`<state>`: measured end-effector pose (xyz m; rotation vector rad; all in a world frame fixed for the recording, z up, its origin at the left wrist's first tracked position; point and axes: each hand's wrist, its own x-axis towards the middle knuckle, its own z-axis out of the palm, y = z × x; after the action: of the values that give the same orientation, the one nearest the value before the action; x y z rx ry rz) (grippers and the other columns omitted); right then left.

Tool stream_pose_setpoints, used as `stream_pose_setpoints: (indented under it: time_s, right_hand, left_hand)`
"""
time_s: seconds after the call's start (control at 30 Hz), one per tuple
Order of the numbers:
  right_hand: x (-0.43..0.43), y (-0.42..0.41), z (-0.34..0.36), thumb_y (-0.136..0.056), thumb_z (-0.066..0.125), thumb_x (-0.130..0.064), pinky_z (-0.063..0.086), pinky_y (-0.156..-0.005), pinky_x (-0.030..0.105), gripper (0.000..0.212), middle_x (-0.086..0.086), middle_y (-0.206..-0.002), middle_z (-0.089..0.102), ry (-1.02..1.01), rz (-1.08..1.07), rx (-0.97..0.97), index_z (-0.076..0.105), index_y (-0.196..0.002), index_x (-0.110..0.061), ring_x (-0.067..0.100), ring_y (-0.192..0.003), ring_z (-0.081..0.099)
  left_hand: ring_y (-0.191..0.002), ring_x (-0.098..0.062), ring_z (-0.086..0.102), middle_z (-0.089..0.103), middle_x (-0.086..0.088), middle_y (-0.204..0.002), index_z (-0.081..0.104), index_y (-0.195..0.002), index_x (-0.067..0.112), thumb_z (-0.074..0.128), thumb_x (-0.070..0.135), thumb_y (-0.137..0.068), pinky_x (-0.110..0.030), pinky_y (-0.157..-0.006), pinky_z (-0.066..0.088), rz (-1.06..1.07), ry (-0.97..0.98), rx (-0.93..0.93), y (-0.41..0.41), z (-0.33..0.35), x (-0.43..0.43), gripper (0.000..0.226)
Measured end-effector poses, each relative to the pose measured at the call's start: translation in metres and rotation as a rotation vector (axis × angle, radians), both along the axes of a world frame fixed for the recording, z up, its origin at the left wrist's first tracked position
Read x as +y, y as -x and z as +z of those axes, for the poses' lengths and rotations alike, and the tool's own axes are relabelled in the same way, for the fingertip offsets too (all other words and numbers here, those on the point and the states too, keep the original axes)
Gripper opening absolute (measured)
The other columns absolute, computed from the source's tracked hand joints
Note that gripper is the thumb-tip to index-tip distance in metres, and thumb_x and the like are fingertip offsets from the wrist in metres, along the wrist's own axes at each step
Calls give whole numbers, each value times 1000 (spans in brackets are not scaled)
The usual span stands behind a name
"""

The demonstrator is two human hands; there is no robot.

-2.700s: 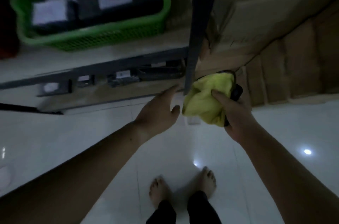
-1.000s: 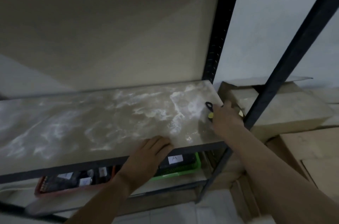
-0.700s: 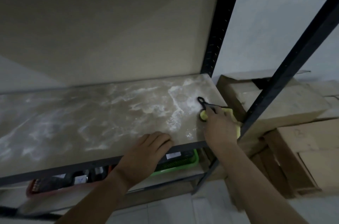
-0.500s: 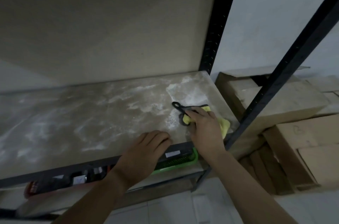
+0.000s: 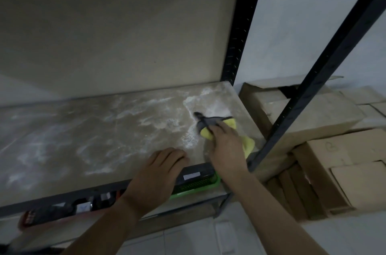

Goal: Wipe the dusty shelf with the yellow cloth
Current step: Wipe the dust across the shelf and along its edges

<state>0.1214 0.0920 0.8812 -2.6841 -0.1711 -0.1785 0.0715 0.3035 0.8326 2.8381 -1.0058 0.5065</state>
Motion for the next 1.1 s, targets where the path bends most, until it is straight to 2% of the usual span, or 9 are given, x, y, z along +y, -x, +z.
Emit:
stream_pose_setpoints:
  time_s: [0.13,0.23,0.37,0.57,0.7,0.77,0.87,1.03,1.1]
  right_hand:
    - [-12,-8,19,-79,59,0,52,-86,38,49,2,-126,58,-161,45,-119,59,-122,-24,23,-108,56]
    - [-39,-27,31,-81,60,2,48,-82,38,59,9,-147,32,54,-298,23,43,-134,-19,33,-121,41]
    - [-26,-22,23,-93,54,-13,41,-103,46,65,14,-160,8,222,-341,331,17,-146,-6,37,-144,21]
    - [20,8,-2,-92,51,-1,31,-115,32,48,3,-158,30,22,-45,24,47,-139,-13,18,-142,33]
    - [-9,1,11,-87,58,1,47,-104,32,42,0,-135,57,-326,-67,-142,60,-124,-17,14,-118,57]
    - [-31,-8,15,-95,51,-8,38,-111,36,43,6,-153,38,-225,-165,-71,49,-136,-17,24,-139,38]
    - [-41,-20,19,-101,39,-28,18,-118,47,49,12,-163,7,-71,-234,301,32,-147,-12,34,-150,6]
    - [-35,-4,21,-99,44,-20,23,-119,42,62,7,-164,3,155,126,436,17,-154,-16,32,-149,12]
    - [-36,-4,29,-97,47,-16,38,-107,37,60,7,-159,21,302,173,367,23,-153,-18,31,-138,36]
  left_hand:
    - [-122,-27,51,58,-6,-132,60,-129,13,41,13,-90,-37,-102,37,2,-13,-1,2,0,2,44]
    - [-122,-27,49,54,-5,-132,55,-130,14,41,14,-91,-37,-102,36,-4,2,-15,1,-1,2,41]
    - [-122,-26,49,52,-4,-132,51,-131,15,41,13,-89,-37,-103,36,-5,20,-15,0,-5,1,44]
    - [-124,-28,50,54,-5,-133,51,-132,15,37,9,-81,-36,-100,37,8,6,24,-1,-1,2,53]
    - [-126,-27,49,55,-4,-134,53,-134,16,38,11,-85,-37,-102,36,5,9,54,1,-1,3,52]
    - [-126,-27,49,56,-4,-133,53,-133,16,37,12,-87,-37,-103,36,7,12,57,1,-1,3,49]
    - [-126,-27,50,57,-4,-132,54,-132,16,37,12,-88,-38,-103,37,8,13,62,1,-2,2,48]
    - [-124,-27,52,61,-5,-130,62,-129,14,38,13,-88,-38,-103,37,14,-1,41,0,-1,2,48]
    - [-123,-26,51,63,-5,-128,65,-127,13,39,13,-88,-38,-102,37,9,-2,26,1,1,2,47]
